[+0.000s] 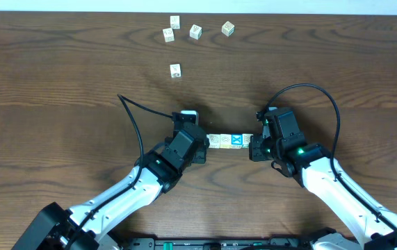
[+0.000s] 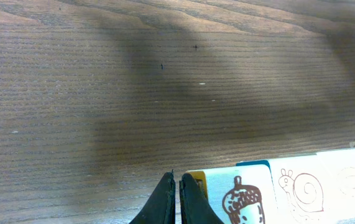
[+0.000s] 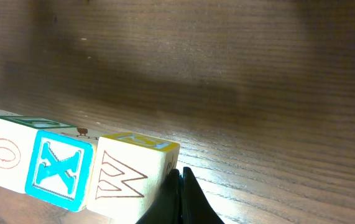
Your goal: Lift 5 blocks
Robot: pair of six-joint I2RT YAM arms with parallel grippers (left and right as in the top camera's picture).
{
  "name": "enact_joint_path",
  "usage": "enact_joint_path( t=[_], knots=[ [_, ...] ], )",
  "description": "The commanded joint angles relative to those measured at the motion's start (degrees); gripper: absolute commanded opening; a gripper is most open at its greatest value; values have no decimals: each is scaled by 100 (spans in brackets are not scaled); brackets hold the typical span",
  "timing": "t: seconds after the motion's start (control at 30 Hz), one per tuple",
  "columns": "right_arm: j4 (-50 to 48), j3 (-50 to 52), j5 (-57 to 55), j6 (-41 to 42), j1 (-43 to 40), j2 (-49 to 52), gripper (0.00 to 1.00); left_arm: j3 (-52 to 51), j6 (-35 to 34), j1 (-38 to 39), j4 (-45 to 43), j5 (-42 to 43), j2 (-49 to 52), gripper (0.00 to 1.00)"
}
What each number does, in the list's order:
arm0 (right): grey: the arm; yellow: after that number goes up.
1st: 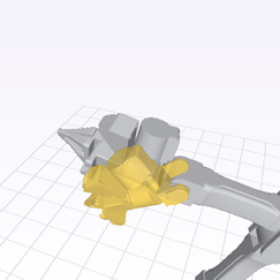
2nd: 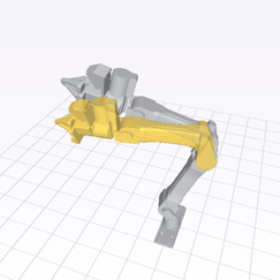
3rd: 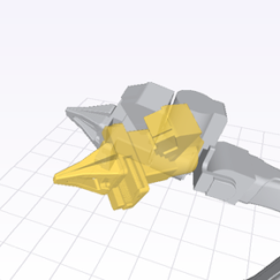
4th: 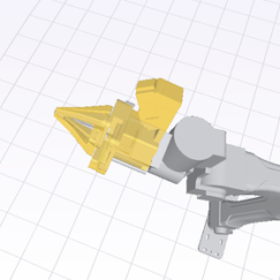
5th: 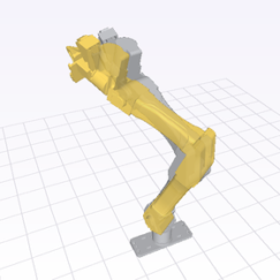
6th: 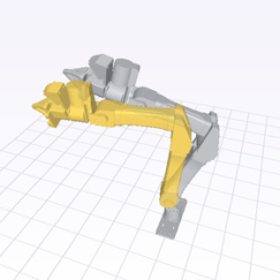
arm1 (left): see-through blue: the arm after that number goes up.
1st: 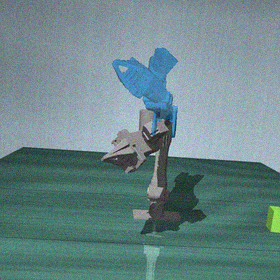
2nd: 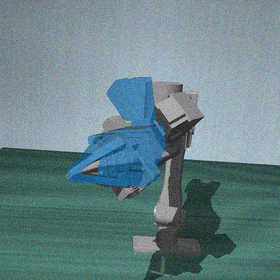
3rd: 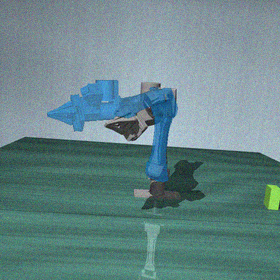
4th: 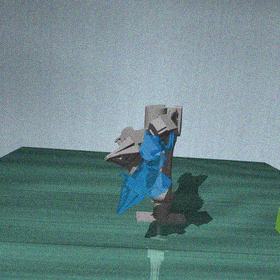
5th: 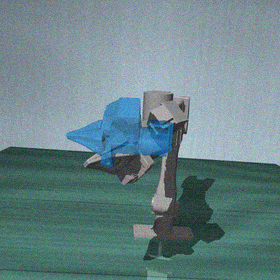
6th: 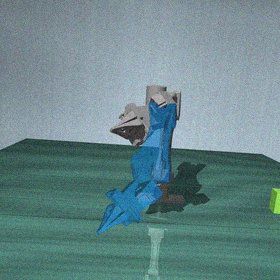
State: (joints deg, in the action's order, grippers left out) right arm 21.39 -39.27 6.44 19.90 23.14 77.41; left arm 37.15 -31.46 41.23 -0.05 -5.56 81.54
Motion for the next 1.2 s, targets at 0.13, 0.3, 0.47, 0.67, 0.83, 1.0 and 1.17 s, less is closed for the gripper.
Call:
enact_joint_path(
  t=[0.13, 0.3, 0.47, 0.67, 0.83, 1.0, 1.17],
  knots=[
    [-120, -245, 1377, -63, 323, -125, 1, 295, -26, 160, -216, 796, -149, 7],
    [-120, -260, 1377, -63, 323, -201, 1, 295, -26, 160, -219, 796, -149, 7],
    [-118, -275, 1379, -61, 323, -221, 1, 295, -26, 160, -219, 796, -151, 7],
    [-120, -278, 1377, -61, 387, -221, 1, 295, -26, 160, -219, 796, -151, 7],
    [-120, -304, 1353, -63, 483, -221, 1, 304, -26, 160, -219, 817, -151, 7],
    [-118, -352, 1353, -63, 494, -221, 1, 343, -24, 160, -216, 815, -190, 7],
    [-70, -463, 1353, -66, 501, -221, 1, 356, 17, 160, -208, 815, -299, 8]
  ],
)
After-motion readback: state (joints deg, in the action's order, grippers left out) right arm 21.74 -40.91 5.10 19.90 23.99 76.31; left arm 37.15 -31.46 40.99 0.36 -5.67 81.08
